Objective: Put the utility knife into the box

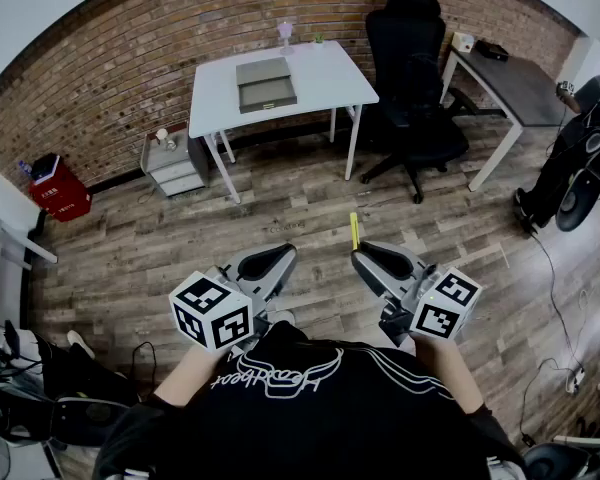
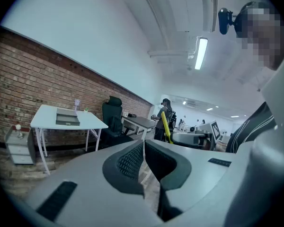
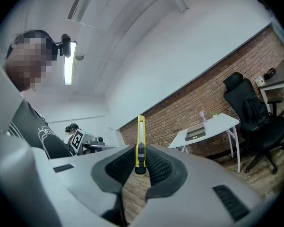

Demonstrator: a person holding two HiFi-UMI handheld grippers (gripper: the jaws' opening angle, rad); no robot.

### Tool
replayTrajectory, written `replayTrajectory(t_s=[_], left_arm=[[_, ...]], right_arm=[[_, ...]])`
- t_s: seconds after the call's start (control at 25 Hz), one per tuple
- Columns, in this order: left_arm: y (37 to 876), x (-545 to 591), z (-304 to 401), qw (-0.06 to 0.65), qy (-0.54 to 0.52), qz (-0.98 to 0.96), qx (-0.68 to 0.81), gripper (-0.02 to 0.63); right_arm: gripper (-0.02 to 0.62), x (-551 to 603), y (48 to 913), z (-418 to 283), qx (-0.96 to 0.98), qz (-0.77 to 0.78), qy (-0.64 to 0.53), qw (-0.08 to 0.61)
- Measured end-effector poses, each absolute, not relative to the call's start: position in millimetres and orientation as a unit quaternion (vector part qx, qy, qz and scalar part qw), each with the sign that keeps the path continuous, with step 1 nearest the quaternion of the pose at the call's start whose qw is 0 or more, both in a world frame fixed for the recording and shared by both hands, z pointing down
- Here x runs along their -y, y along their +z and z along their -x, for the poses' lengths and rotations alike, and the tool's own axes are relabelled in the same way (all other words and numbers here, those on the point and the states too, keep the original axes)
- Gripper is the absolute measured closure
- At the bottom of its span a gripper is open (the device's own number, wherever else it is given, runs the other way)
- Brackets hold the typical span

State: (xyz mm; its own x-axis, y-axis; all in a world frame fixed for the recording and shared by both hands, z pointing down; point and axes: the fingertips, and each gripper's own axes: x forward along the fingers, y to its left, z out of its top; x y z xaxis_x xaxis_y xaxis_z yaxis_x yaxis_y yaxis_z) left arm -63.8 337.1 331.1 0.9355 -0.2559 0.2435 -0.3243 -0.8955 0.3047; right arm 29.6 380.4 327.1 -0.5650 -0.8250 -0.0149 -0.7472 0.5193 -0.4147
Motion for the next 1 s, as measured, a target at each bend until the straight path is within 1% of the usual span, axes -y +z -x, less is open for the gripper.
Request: replayTrajectory(t_s=[0.24,0.52,0.8,1.0], left_arm=[[333.5,-351.3,52.8,0.163,0.099,-0.969,0.156,0.569],[348.8,-332.6,67.0,0.183,0.096,-0.964,0.169,0.569],[347.5,-278.9,73.7,0.19,0.078,-0.962,0.179,0.569],[359.6,-229.0,71.4,0.201,0.074,-0.958,0.192,0.569]], right_arm=[[0.529,-395.9,328.6,-40.8,-0.871,0.449,-0.169,0.104],[0.529,-373.7,332.8,-33.4,-0.874,0.443,-0.176,0.096],[0.528,-317.7,337.4,-25.1,-0.879,0.436,-0.181,0.07],[0.529,-264.1,345.7,-31.6,-0.88,0.431,-0.191,0.057]])
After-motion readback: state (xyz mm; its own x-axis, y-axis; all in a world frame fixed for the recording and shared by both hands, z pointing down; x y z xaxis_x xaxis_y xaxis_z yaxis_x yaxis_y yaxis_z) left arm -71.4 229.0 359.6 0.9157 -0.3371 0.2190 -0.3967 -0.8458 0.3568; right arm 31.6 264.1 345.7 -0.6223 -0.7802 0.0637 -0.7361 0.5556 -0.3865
